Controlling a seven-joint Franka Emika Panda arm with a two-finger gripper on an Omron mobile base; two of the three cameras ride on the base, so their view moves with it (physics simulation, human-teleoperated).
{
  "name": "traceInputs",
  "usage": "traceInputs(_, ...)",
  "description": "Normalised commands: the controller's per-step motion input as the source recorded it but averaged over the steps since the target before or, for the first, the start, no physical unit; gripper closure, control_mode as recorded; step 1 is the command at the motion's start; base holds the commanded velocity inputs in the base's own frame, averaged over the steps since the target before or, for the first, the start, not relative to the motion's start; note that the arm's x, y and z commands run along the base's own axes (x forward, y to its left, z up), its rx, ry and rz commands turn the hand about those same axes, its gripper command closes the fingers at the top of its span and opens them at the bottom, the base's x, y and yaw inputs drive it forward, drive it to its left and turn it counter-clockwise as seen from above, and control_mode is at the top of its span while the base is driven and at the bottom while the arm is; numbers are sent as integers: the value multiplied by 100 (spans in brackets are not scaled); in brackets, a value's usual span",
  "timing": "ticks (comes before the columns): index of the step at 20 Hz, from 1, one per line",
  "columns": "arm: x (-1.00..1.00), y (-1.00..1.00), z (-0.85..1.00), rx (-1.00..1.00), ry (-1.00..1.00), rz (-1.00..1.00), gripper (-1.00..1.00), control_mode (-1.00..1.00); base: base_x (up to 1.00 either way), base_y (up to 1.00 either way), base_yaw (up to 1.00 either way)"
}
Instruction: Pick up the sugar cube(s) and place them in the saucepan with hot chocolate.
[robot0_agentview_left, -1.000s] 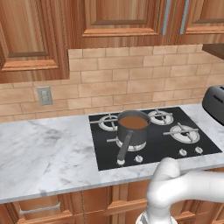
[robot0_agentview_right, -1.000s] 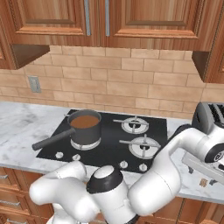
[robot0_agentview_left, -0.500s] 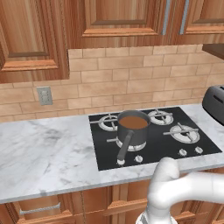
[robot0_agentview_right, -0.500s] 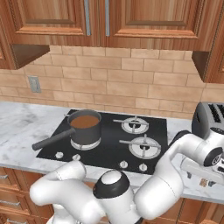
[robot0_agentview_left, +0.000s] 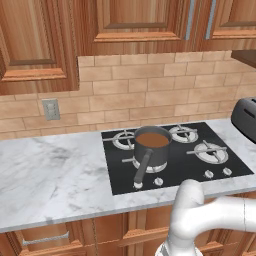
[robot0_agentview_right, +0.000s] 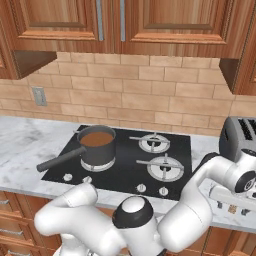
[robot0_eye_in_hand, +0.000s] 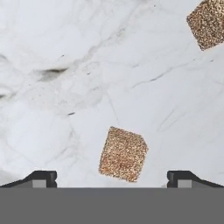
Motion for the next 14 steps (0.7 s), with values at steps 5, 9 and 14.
traceInputs(5,12,0,-10,0,0,3,-100,-100,0,0,0)
traceInputs(9,15,0,-18,0,0,2,-100,-100,0,0,0)
traceInputs(14,11,0,-14,0,0,1,-100,-100,0,0,0)
